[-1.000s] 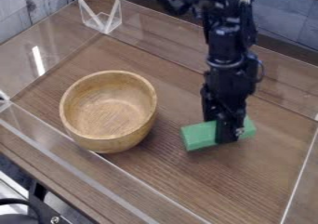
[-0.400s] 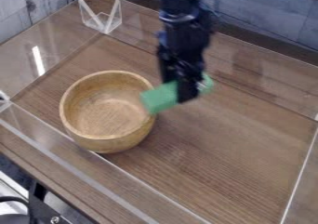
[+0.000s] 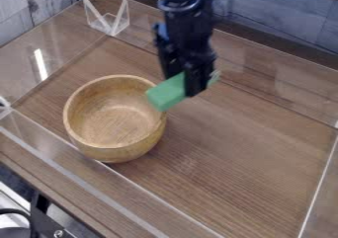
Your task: Put green stick into wooden bowl
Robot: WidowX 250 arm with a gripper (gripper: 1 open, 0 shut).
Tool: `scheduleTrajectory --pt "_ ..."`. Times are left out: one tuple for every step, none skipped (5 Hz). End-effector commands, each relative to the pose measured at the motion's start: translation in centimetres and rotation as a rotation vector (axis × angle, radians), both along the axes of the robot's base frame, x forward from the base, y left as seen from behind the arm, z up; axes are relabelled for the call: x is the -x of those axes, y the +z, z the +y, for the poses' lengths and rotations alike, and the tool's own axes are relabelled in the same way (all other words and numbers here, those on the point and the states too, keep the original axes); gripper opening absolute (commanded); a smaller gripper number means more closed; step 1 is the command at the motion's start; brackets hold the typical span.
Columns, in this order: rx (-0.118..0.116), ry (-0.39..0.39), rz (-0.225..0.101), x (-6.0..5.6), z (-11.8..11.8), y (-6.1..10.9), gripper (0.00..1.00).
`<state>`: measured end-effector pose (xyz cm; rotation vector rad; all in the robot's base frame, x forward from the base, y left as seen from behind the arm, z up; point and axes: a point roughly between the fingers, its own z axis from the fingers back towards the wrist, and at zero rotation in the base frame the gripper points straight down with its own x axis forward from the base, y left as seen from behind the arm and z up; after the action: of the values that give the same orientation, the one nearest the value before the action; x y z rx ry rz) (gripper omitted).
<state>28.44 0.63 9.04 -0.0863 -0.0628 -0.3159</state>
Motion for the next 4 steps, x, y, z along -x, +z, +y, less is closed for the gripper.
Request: scheduleTrajectory --pt "-0.010 0.052 -0.040 -2.0 -1.2 1.5 0.00" --pt "-0.009 0.005 -0.038 -2.6 -2.7 1.2 0.00" --pt "-0.009 -0.045 -0.035 -2.7 -3.3 1.1 0.00" --pt "-0.015 0.041 -0.033 -2.0 -2.7 0.5 0.00"
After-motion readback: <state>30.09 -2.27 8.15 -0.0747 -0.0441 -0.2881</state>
